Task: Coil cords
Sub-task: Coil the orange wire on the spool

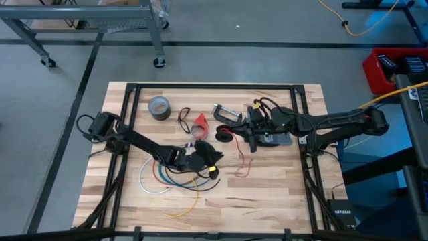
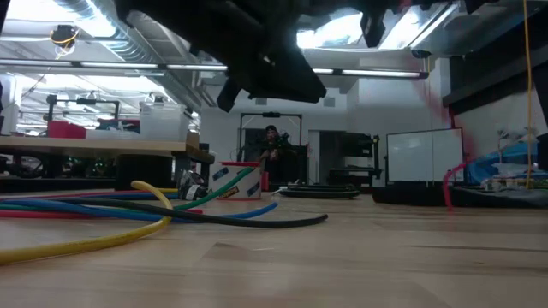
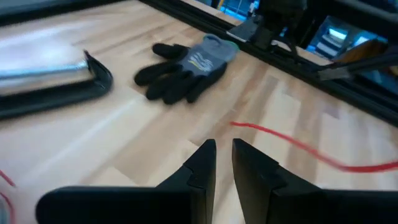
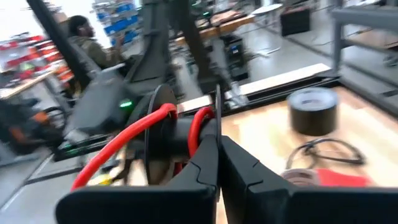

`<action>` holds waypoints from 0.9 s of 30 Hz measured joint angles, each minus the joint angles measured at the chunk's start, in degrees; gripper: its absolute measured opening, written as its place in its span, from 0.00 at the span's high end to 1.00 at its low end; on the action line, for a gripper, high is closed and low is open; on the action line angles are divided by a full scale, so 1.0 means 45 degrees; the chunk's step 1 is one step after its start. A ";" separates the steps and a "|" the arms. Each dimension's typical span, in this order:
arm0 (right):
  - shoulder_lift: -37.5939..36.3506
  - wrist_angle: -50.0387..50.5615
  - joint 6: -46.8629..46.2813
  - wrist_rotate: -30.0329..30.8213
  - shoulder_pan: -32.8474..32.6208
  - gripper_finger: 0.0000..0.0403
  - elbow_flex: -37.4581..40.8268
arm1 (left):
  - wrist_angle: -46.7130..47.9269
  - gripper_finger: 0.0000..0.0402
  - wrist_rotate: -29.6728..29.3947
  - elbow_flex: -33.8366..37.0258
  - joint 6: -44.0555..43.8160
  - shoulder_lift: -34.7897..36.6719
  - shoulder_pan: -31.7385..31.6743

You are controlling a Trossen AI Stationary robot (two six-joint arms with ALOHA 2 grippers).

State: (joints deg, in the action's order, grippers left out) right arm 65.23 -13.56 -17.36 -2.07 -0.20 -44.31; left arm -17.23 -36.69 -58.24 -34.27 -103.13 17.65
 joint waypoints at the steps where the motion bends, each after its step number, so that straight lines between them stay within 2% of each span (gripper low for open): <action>1: -0.0030 0.0017 0.0087 0.0202 0.0065 0.99 0.0000 | 0.0013 0.89 -0.0027 0.0000 -0.0287 0.0000 0.0121; 7: -0.0077 0.0000 0.0539 0.0893 0.0334 0.99 0.0000 | -0.0076 0.89 -0.1282 0.0000 -0.1242 0.0000 0.1007; 10: -0.0077 0.0000 0.0614 0.0992 0.0338 0.99 0.0000 | -0.0551 0.89 -0.2089 0.0000 -0.0904 -0.0072 0.1303; 12: -0.0077 0.0003 0.0625 0.0993 0.0315 0.99 0.0000 | -0.1776 0.89 -0.2506 0.0000 -0.0071 -0.0259 0.1377; 15: -0.0077 -0.0013 0.0631 0.0991 0.0299 0.99 0.0000 | -0.4805 0.89 -0.2513 -0.0010 0.1562 -0.0886 0.1300; 17: -0.0077 0.0005 0.0632 0.0991 0.0299 0.99 0.0000 | -0.6625 0.89 -0.1891 -0.0010 0.2104 -0.1466 0.1116; 20: -0.0077 0.0014 0.0634 0.0993 0.0299 0.99 0.0000 | -0.7929 0.89 -0.0516 -0.0010 0.1645 -0.2236 0.0778; 24: -0.0077 0.0014 0.0634 0.0992 0.0299 0.99 0.0000 | -0.8069 0.89 0.0798 -0.0010 0.0105 -0.2770 0.0451; 27: -0.0077 0.0019 0.0634 0.0992 0.0299 0.99 0.0000 | -0.8096 0.89 0.1493 -0.0005 -0.0300 -0.2846 0.0305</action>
State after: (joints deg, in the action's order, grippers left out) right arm 64.88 -13.47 -14.50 2.39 1.15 -44.31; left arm -53.67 -29.97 -58.26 -35.62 -115.94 19.02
